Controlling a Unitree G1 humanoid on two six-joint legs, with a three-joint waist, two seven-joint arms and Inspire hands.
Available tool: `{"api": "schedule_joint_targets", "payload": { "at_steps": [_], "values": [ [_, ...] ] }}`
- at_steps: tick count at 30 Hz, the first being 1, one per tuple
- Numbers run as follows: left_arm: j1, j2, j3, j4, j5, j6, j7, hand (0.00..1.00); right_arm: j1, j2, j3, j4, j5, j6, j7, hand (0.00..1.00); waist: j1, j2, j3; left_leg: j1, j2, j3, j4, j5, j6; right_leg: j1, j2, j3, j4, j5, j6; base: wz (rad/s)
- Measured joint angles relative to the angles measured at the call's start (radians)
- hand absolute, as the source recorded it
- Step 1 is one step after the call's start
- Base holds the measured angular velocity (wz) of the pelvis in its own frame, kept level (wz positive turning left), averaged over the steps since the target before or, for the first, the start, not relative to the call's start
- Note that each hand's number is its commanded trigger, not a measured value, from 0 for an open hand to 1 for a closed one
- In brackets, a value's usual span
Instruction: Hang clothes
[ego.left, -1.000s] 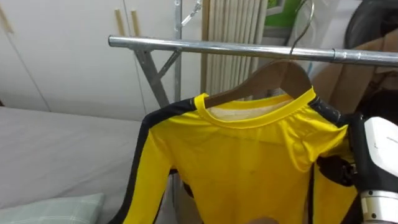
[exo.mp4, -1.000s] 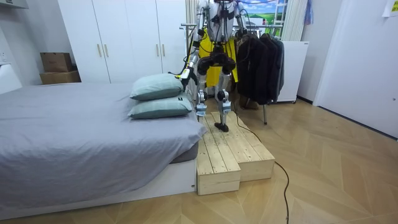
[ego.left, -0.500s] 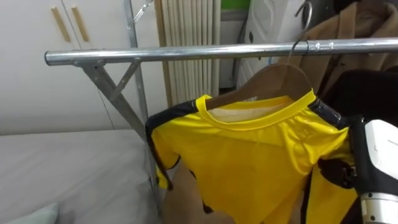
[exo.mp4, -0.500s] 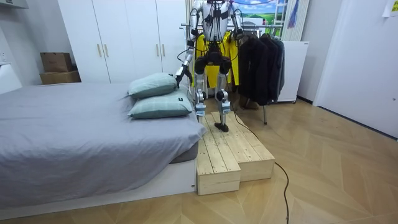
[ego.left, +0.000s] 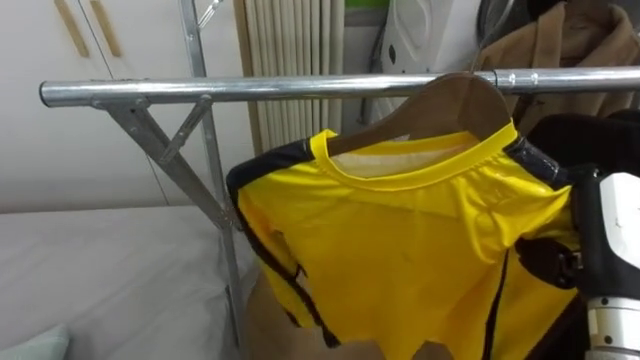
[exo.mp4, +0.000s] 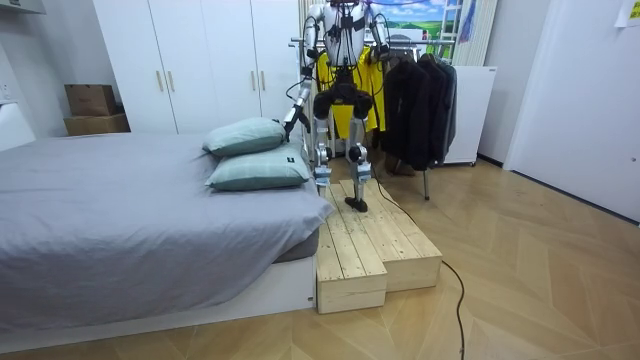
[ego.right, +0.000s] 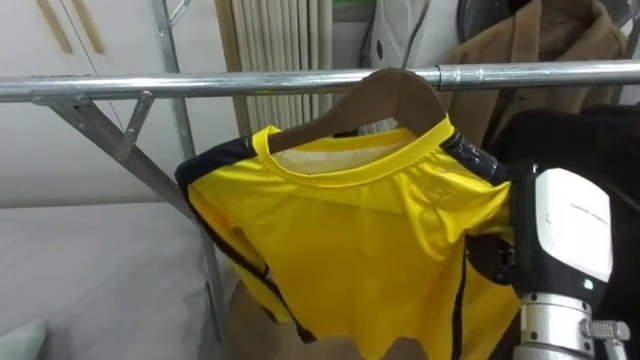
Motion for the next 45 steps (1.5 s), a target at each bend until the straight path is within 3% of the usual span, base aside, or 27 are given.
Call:
{"api": "schedule_joint_targets", "payload": {
  "at_steps": [6,22,33,45],
  "values": [
    [-0.001,0.002,0.001,-0.008,0.000,0.000,0.000,0.00,-0.001,0.000,-0.002,0.000,-0.002,0.001,0.023,1.00,0.001,-0.001,-0.0002,0.000,0.000,-0.007,-0.002,0.000,0.000,0.005,-0.002,-0.008,-0.008,0.001,-0.002,0.03],
    [0.001,0.006,0.002,-0.012,0.009,-0.070,0.000,0.00,-0.001,0.001,-0.003,-0.001,0.004,0.000,0.057,1.00,0.046,0.001,-0.0009,0.012,0.003,-0.060,-0.003,0.000,-0.001,0.043,-0.011,-0.079,-0.036,0.001,-0.006,0.10],
    [-0.002,0.005,0.031,-0.042,0.019,-0.071,0.000,0.00,-0.001,0.001,-0.003,0.052,0.134,0.002,0.091,1.00,0.073,0.000,-0.0015,0.019,0.000,-0.083,-0.001,0.002,-0.004,0.069,-0.019,-0.100,-0.057,0.006,-0.014,0.07],
    [-0.001,0.005,0.031,-0.043,0.019,-0.080,-0.001,0.00,-0.014,0.001,-0.004,0.099,0.140,0.001,0.122,1.00,0.075,-0.001,-0.0012,0.029,-0.001,-0.087,-0.001,0.003,-0.005,0.084,-0.023,-0.109,-0.064,0.006,-0.015,0.01]
  ]
}}
